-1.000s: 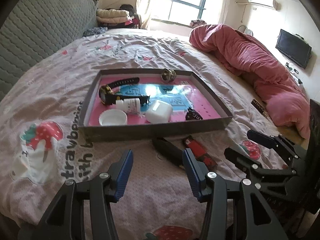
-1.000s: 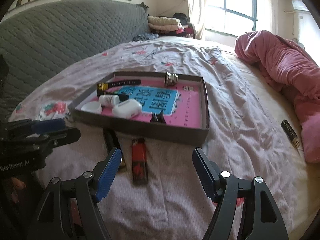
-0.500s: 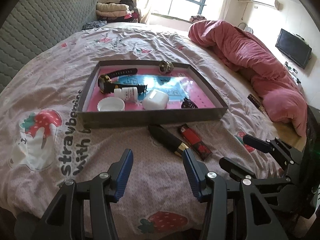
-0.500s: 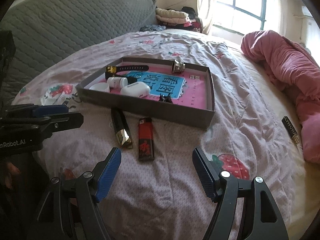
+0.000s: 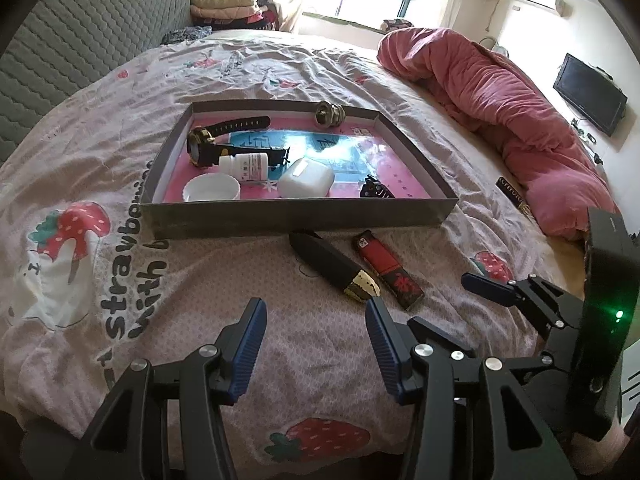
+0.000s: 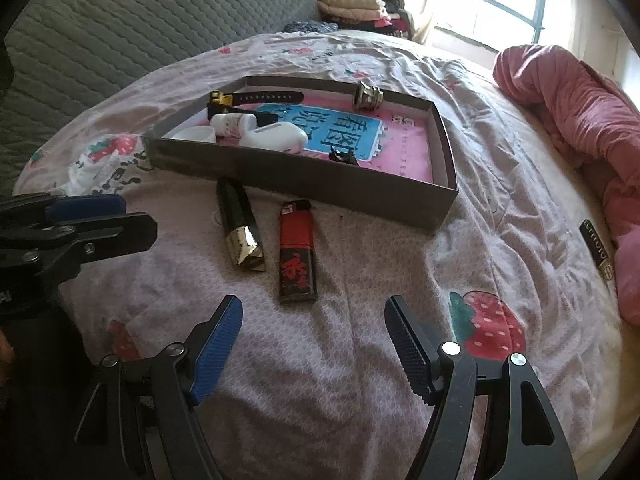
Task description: Organize rigid objects
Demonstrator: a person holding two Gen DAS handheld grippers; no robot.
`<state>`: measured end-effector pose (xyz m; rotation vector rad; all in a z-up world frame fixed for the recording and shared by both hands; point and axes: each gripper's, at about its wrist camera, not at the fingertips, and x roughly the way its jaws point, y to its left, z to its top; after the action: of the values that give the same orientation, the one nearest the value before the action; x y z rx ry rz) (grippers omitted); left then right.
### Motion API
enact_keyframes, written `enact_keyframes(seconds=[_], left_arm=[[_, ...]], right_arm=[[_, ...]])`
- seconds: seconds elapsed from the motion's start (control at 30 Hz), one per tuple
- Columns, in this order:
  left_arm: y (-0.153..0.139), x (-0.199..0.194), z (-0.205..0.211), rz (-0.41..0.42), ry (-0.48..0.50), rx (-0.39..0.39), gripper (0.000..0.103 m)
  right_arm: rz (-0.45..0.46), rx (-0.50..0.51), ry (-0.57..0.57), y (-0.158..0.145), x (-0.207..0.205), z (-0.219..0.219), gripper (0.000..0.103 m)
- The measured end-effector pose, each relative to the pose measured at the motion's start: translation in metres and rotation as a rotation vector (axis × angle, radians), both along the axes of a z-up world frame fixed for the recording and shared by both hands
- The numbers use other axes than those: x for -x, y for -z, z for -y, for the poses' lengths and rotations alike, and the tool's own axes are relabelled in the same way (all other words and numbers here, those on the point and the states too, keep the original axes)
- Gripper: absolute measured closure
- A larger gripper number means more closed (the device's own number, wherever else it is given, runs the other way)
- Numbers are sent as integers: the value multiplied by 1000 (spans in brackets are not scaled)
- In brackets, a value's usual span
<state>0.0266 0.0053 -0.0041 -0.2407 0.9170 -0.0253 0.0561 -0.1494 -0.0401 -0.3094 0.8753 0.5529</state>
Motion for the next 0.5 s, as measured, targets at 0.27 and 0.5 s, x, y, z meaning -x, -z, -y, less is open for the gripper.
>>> enact_keyframes(seconds=[0.27, 0.5], left_arm=[[9, -29, -1, -42, -43, 69, 52], [25, -51, -2, -97, -86, 143, 52]], right_arm=[[12, 27, 13, 11, -14, -6, 28], [39, 33, 9, 14, -20, -10, 28]])
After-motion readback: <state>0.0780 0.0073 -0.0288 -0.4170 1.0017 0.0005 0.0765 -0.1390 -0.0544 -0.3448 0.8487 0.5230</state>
